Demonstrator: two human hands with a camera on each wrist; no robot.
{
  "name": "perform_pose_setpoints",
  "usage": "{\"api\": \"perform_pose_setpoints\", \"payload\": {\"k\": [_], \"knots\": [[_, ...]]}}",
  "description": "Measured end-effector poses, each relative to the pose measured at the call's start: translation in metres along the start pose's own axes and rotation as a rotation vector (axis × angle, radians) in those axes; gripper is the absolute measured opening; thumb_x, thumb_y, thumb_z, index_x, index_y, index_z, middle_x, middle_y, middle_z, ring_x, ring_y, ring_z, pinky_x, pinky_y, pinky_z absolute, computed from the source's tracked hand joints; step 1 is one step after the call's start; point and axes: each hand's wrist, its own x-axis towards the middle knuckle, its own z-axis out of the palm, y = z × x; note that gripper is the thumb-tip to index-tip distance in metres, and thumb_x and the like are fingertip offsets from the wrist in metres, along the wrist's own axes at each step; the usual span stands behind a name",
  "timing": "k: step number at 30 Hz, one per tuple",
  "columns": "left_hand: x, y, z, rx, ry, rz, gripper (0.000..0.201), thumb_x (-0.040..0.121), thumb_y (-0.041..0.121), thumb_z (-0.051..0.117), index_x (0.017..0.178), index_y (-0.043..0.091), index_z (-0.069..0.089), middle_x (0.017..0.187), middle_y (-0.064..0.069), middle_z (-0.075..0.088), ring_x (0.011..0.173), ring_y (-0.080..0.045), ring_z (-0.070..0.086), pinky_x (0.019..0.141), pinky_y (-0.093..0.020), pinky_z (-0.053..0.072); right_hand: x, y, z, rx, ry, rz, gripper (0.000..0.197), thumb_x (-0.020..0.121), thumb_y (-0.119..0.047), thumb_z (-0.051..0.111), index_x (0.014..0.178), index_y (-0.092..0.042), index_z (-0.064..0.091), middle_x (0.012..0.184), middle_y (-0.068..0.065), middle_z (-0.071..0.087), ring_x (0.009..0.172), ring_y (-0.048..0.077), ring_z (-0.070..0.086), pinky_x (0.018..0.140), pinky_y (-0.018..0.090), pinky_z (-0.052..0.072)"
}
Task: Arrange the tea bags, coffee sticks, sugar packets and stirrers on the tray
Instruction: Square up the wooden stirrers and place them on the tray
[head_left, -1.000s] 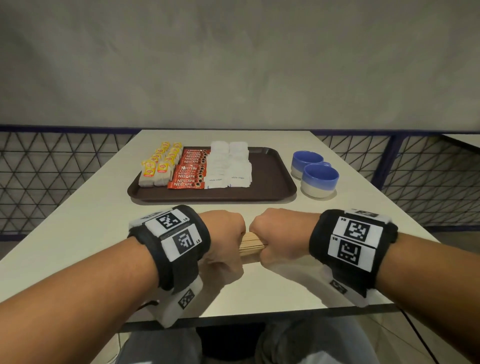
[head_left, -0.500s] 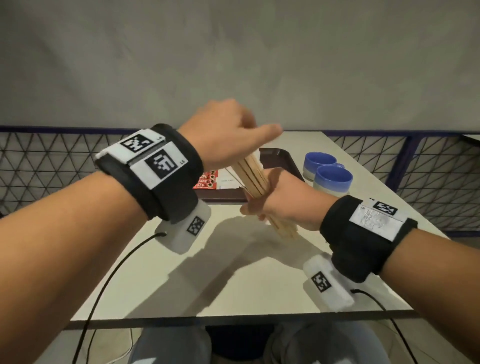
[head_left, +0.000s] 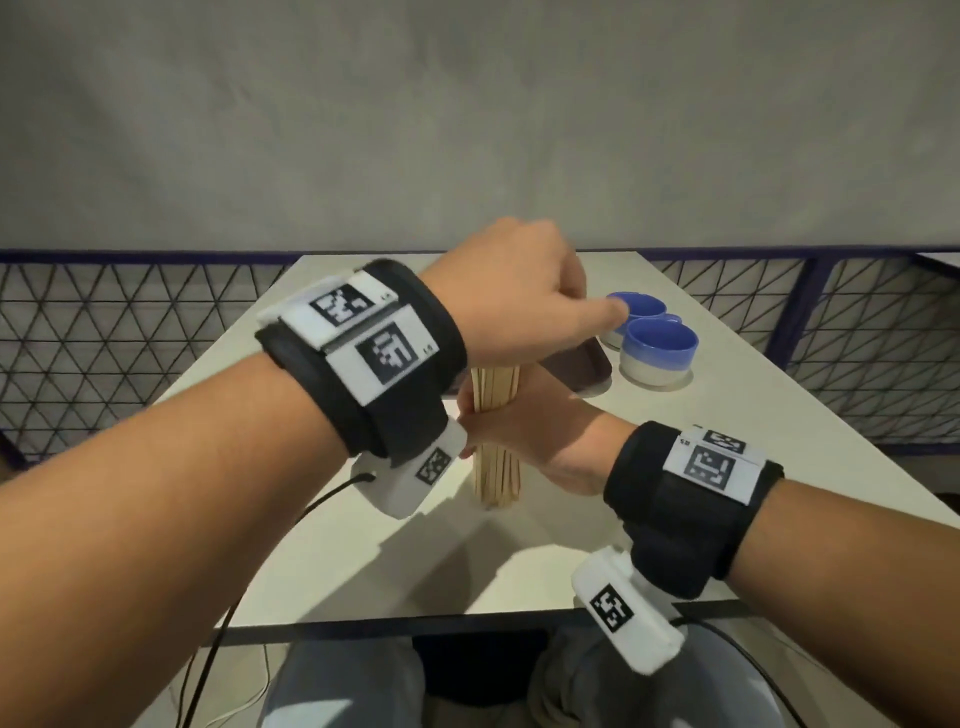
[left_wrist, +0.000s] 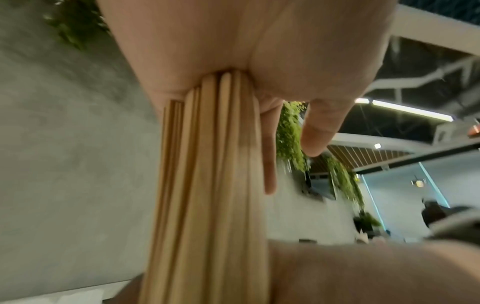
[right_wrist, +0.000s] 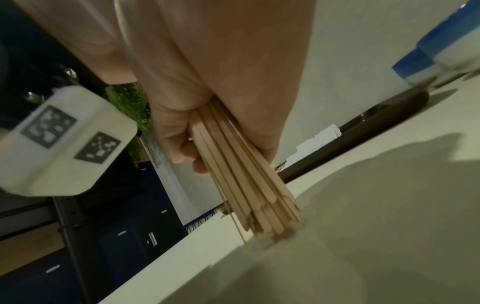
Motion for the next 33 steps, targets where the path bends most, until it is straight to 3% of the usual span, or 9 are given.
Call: {"api": "perform_pose_setpoints", "payload": {"k": [4,7,12,15,18,23,26,29,33], "knots": [[0.004,-0.003,-0.022,-0.096,0.1,0.005,0.058,0.093,0.066,0.051,0.089,0.013,0.075,0.081,-0.003,0.072,0.077,-0.02,0.066,0.067,-0.037,0.053,0.005,-0.007,-0.005,-0.01,0.024,-0.032,0.019,0.085,-0.012,0.076,0.072,-0.02,0.065,0.068,-0.004,0.07,0.08,0.025,0.07,0.091,0.051,0.057],[0.001,-0.005,-0.007,0.046,-0.081,-0.088,0.067,0.091,0.074,0.043,0.074,0.014,0.065,0.071,-0.002,0.06,0.068,-0.021,0.056,0.059,-0.032,0.042,-0.004,-0.001,0.003,-0.024,-0.047,0.005,0.014,0.082,-0.008,0.078,0.081,-0.002,0.066,0.075,0.008,0.07,0.077,0.026,0.069,0.093,0.055,0.057],[0.001,0.0,0.004,0.17,-0.189,-0.121,0.066,0.087,0.077,0.046,0.067,0.018,0.067,0.064,0.001,0.06,0.063,-0.017,0.056,0.054,-0.03,0.038,-0.006,-0.004,0.0,-0.029,-0.082,0.023,0.017,0.08,-0.006,0.079,0.085,-0.002,0.064,0.095,0.017,0.072,0.096,0.032,0.068,0.098,0.05,0.052],[0.007,0.001,-0.004,0.003,-0.133,-0.113,0.057,0.093,0.062,0.051,0.08,0.012,0.074,0.08,-0.005,0.072,0.075,-0.024,0.067,0.065,-0.042,0.054,-0.001,-0.01,0.0,-0.025,-0.005,-0.008,0.024,0.076,-0.017,0.078,0.091,-0.001,0.071,0.099,0.018,0.074,0.1,0.038,0.068,0.096,0.059,0.053],[0.004,-0.003,0.001,0.033,-0.1,-0.081,0.031,0.092,0.027,0.049,0.087,0.01,0.075,0.093,-0.009,0.075,0.088,-0.029,0.07,0.079,-0.049,0.058,-0.003,-0.001,0.0,-0.013,-0.027,-0.002,0.016,0.083,-0.007,0.075,0.089,0.005,0.067,0.092,0.02,0.073,0.092,0.039,0.069,0.095,0.062,0.053],[0.004,-0.004,0.004,0.158,-0.142,-0.039,0.036,0.083,0.008,0.044,0.092,0.019,0.077,0.096,-0.002,0.074,0.093,-0.027,0.068,0.082,-0.041,0.058,-0.004,-0.001,0.0,0.012,-0.015,-0.036,0.014,0.085,-0.008,0.076,0.087,0.003,0.068,0.079,0.011,0.07,0.082,0.032,0.066,0.094,0.052,0.054],[0.001,-0.004,0.001,-0.202,0.062,0.006,0.038,0.081,0.002,0.051,0.093,0.026,0.078,0.087,0.014,0.072,0.09,-0.007,0.068,0.075,-0.023,0.054,-0.001,-0.003,0.001,0.102,0.071,-0.1,0.025,0.086,-0.011,0.078,0.098,0.007,0.066,0.092,0.021,0.071,0.084,0.033,0.069,0.088,0.046,0.057],[0.001,-0.013,-0.005,-0.595,0.279,-0.03,0.021,0.084,0.016,0.06,0.098,0.02,0.076,0.097,0.006,0.076,0.094,-0.011,0.071,0.079,-0.027,0.056,-0.002,0.005,0.002,0.154,0.036,-0.073,0.032,0.088,-0.014,0.078,0.098,0.012,0.062,0.091,0.03,0.067,0.078,0.032,0.068,0.076,0.035,0.061],[-0.003,-0.024,0.002,0.006,-0.13,-0.121,0.044,0.098,0.052,0.047,0.093,0.015,0.071,0.096,-0.003,0.071,0.095,-0.023,0.065,0.084,-0.038,0.053,-0.001,0.01,0.003,0.161,0.009,-0.035,0.03,0.086,-0.009,0.079,0.094,0.014,0.061,0.076,0.017,0.062,0.069,0.027,0.058,0.069,0.04,0.054]]}}
